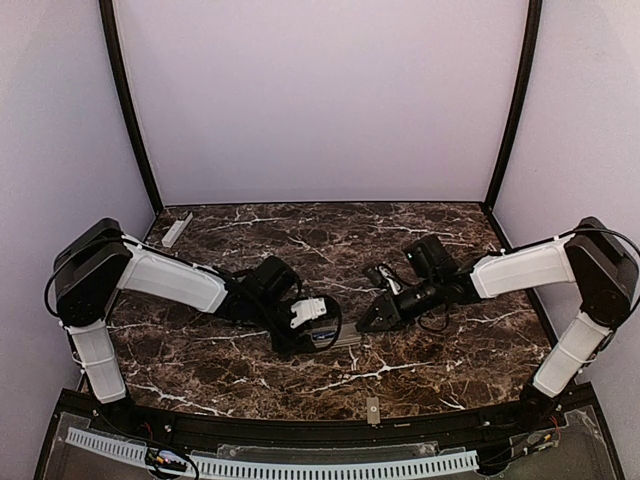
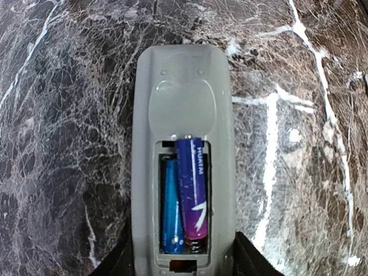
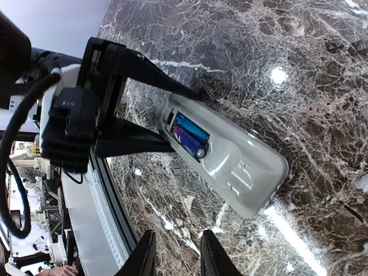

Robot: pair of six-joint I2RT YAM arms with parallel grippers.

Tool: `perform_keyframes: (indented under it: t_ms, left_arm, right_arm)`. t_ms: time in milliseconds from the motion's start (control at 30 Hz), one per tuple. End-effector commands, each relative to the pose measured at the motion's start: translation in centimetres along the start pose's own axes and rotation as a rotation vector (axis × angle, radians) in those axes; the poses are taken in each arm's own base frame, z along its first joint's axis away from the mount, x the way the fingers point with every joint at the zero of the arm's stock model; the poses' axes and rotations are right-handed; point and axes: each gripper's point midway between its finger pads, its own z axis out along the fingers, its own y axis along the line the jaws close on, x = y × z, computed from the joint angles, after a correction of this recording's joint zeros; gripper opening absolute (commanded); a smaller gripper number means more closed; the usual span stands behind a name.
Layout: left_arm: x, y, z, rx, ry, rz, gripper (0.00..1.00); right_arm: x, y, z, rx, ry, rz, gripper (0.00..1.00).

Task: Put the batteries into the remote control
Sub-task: Adjust the remote control without the battery cover at the center of the board, then adjust the battery in the battery compartment.

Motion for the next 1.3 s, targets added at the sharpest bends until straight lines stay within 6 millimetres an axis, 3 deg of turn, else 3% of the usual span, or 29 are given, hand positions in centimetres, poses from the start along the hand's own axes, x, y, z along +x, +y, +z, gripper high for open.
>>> perform_keyframes:
  t_ms: [0, 167, 533, 633, 733, 867, 1067, 1267]
  left_arm:
    - [1.4, -3.1, 1.3, 0.03, 0.055, -0.06, 0.52]
    - [1.2, -3.8, 1.9, 0.029, 0.047, -0.074, 0.55]
    - [0.6, -3.6, 2.4, 0.007, 0.032, -0.114, 0.59]
    - [0.6, -3.8, 2.4, 0.005, 0.028, -0.129, 0.68]
    - [-0.2, -3.1, 1.4, -0.044, -0.026, -0.135, 0.84]
    - [-0.6, -2.7, -0.6, -0.103, -0.086, -0.088, 0.91]
    - [0.5, -2.9, -2.2, -0.104, -0.161, -0.076, 0.87]
    - [1.1, -3.2, -2.1, -0.091, -0.179, -0.075, 0.79]
  right_arm:
    - [-1.6, 0.3, -0.1, 0.008, -0.028, -0.024, 0.26]
    - [-2.8, 0.4, 0.9, 0.011, -0.03, -0.033, 0.24]
    - [-1.9, -0.3, 2.4, 0.055, 0.011, -0.007, 0.22]
    - [-1.8, -0.5, 2.7, 0.062, 0.015, -0.004, 0.21]
    - [-1.8, -0.5, 2.7, 0.069, 0.015, -0.001, 0.21]
    - [-1.7, -0.4, 2.9, 0.074, 0.022, -0.004, 0.21]
    - [-1.3, -0.6, 3.7, 0.096, 0.042, 0.001, 0.2]
    - [-1.3, -1.0, 4.3, 0.112, 0.055, 0.006, 0.2]
